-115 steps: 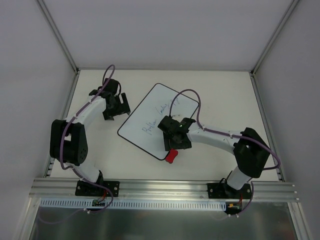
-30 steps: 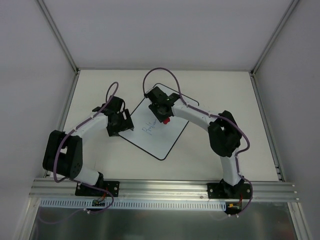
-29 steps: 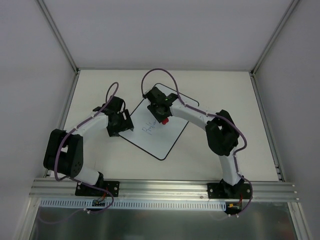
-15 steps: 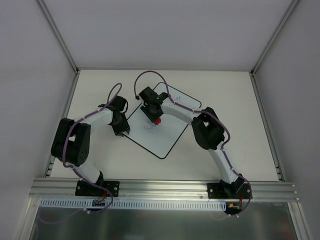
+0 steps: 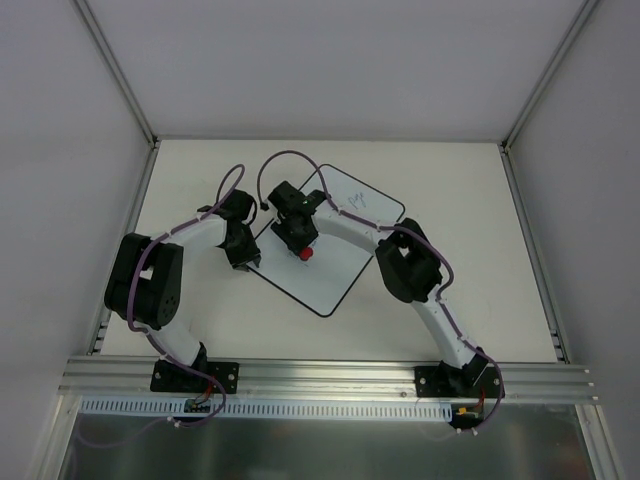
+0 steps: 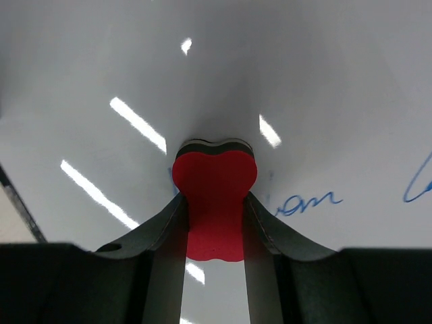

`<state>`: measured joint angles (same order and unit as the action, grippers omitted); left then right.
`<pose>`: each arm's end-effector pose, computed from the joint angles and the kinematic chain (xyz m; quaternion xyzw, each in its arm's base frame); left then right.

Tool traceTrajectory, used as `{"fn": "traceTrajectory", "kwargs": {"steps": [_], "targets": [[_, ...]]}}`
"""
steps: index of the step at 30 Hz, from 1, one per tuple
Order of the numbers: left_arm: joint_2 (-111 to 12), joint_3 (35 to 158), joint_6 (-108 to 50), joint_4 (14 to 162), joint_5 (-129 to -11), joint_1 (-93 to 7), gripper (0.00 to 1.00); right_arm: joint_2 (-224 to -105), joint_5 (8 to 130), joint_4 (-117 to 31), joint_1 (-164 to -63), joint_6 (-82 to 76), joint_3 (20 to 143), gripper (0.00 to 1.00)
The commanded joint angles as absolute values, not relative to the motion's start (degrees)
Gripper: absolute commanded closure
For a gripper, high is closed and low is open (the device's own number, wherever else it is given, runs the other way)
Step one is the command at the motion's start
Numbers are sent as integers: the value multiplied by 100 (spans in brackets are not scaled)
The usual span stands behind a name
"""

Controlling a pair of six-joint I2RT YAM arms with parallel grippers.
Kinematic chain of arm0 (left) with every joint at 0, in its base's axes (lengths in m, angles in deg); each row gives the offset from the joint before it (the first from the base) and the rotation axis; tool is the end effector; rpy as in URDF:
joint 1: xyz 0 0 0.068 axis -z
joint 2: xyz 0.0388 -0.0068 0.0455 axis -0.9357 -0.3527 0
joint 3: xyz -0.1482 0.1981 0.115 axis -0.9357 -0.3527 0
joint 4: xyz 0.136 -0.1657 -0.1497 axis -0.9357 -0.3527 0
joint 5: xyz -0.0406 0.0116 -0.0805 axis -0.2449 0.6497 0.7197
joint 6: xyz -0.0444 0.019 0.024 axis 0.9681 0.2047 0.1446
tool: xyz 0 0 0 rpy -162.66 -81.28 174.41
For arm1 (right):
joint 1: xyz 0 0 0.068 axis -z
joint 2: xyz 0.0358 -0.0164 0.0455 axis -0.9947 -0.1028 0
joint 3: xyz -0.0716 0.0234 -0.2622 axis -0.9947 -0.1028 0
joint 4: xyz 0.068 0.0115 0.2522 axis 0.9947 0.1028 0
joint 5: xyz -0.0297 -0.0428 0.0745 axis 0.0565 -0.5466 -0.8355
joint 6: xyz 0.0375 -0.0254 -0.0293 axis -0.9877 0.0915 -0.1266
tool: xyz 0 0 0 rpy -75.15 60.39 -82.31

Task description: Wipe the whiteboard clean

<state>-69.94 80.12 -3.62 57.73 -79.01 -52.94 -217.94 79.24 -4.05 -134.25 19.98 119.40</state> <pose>0.3011 -0.0880 0.1630 -0.1780 0.9655 -0.0775 0.1735 0.3270 0.3892 0.1724 -0.5248 0.8137 0.0521 0.2444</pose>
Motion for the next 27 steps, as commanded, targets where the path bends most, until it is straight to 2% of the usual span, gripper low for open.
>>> {"fn": "traceTrajectory", "kwargs": {"steps": [1,6,14,17,25,27], "targets": [[-7138,7823,-372,5860,-7982,-5300,71,-21641,7010,354,-13920,1668,11349,84],[-7165,7788,-302,5860,-7930,-5309,73,-21535,7341,196,-13790,1272,11111,88],[-7182,7709,-284,5852,-7877,-5344,76,-21439,8554,160,-12270,77,11067,90],[-7165,7691,-266,5852,-7903,-5353,76,-21429,8617,160,-11875,-143,11058,90],[-6778,8129,-258,5843,-7649,-5370,75,-21508,8450,160,-11873,181,11084,89],[-6699,8366,-179,5843,-7587,-5361,70,-21544,8450,160,-11943,217,11102,89]]}}
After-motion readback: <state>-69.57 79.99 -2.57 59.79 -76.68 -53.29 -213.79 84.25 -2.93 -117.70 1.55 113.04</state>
